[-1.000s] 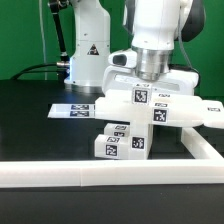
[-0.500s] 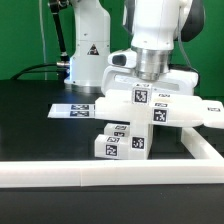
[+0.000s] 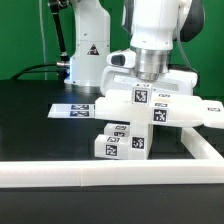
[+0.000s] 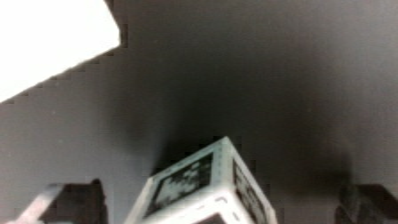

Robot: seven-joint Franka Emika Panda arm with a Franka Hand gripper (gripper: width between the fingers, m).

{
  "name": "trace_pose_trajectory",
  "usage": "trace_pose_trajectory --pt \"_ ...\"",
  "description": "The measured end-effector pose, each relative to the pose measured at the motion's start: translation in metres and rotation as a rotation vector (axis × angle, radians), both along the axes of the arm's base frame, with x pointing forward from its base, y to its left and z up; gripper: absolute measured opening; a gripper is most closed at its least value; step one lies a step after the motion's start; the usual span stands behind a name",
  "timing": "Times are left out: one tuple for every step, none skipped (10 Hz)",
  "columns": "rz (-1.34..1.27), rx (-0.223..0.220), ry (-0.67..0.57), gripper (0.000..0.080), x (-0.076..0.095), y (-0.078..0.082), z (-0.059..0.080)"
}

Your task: Assemble chair

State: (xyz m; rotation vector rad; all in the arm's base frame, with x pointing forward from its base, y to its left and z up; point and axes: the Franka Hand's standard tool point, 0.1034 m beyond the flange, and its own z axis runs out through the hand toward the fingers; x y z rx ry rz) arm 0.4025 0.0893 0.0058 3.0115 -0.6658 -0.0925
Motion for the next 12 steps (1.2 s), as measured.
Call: trace_pose_trajectory --pt "-0.002 0.000 -0.001 0.0649 0.0006 -0.0007 0.0001" --pt "-0.002 0.000 -0.001 0.0649 0.0006 -0.0008 0.0001" --pt "-0.002 0.000 0.000 0.0649 0.0003 -0.0009 -0.0002" --pt "-0.002 -0.001 0.001 0.0649 0.0001 -0.0011 -0.0007" --pt "-0.002 -0.001 0.001 0.0649 0.0002 -0.0007 -0.0008" --pt "-0.002 -0.001 0.002 0.0649 -0.0001 -0.0003 -0.0008" --pt "-0.002 -0.001 0.002 0.0621 -0.0001 -0.0003 -0.0007" --pt "-0.002 -0.001 0.003 0.0482 -0.0003 -0.0004 -0.0011" --pt "-0.002 -0.001 0.003 0.0482 -0.0003 -0.0004 -0.0011" --pt "-0.002 -0.001 0.003 0.0344 -0.0003 -0.0004 -0.0011" --pt "-0.002 -0.001 0.003 0.0268 -0.0003 -0.0004 -0.0011" --pt "-0.002 -0.001 0.003 0.0268 -0.0003 -0.0004 -0.0011"
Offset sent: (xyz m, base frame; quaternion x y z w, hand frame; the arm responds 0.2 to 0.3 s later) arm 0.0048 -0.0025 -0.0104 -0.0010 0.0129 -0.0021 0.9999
